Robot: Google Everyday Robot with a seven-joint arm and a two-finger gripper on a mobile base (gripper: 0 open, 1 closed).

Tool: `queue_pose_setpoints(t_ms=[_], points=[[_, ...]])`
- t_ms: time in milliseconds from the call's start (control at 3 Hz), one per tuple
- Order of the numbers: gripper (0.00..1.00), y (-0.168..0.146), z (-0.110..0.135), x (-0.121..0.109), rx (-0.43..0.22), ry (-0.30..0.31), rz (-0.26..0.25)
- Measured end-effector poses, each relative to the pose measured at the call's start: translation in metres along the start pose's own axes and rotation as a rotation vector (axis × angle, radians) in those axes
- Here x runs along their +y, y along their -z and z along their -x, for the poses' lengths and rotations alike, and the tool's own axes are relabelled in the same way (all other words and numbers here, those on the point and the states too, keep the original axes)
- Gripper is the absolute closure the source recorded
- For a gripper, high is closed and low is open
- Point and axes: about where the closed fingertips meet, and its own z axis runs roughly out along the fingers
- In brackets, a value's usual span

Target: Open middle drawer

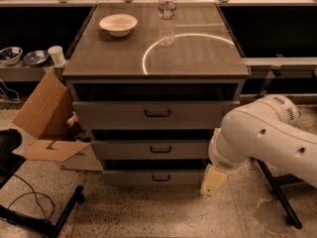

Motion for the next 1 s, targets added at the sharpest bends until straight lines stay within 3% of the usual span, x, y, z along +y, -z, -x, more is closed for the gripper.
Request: queue_pose_setpoints(t_ms=[1000], points=[[0.0,0.0072,-0.0013,-0.0006,0.001,-0.001,-0.006]])
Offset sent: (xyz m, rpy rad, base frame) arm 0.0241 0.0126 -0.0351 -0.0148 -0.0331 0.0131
